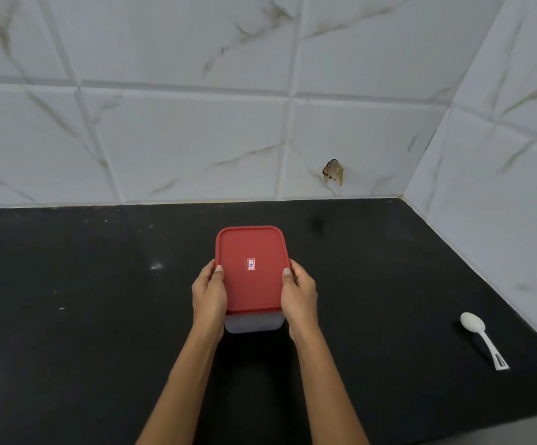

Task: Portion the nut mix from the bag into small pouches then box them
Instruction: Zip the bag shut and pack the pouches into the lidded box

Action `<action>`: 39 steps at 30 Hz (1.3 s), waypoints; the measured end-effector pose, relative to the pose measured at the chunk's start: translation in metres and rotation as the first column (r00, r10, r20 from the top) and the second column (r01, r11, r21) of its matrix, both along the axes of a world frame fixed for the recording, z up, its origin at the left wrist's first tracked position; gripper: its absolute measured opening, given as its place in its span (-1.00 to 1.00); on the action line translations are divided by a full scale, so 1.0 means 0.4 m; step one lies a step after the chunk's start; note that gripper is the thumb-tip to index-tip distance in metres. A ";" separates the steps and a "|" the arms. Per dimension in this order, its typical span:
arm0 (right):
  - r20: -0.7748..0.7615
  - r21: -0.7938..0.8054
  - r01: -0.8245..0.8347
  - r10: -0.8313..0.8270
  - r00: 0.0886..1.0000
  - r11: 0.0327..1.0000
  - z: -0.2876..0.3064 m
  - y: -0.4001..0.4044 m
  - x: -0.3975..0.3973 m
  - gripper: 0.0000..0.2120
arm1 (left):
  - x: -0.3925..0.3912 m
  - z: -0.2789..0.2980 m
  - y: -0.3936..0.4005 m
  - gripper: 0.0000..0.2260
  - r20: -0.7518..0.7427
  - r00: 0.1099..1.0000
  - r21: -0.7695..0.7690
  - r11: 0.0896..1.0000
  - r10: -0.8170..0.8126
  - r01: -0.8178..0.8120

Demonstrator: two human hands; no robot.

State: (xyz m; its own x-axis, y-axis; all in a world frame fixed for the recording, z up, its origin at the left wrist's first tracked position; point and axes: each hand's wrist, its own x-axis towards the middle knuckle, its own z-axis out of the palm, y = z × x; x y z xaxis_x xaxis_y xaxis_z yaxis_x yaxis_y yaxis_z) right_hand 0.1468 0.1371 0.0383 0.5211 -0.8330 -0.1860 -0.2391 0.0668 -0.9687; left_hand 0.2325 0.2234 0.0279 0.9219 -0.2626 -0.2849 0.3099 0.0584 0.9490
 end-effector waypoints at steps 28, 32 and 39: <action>0.060 0.018 -0.074 0.073 0.996 0.997 0.048 -0.180 -0.133 -0.68 | -0.194 0.096 -0.158 -0.67 0.641 0.757 0.171 0.938 0.125 -0.300; 0.098 0.000 0.008 -0.008 0.995 1.000 0.065 -0.256 -0.215 -0.77 | -0.270 0.096 -0.253 -0.71 0.600 0.798 0.104 0.982 0.064 -0.157; 0.082 0.011 0.164 -0.164 0.983 0.986 0.064 -0.399 -0.405 -0.86 | -0.470 0.062 -0.431 -0.75 0.310 0.910 0.124 0.961 -0.274 0.247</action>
State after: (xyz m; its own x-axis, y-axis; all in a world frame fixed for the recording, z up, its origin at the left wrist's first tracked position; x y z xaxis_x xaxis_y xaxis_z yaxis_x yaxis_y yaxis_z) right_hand -0.0150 -0.0226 0.0639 0.3909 -0.9078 -0.1520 -0.1442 0.1027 -0.9842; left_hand 0.0444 0.0509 0.0528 0.8691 -0.4944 -0.0148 -0.0186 -0.0627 0.9979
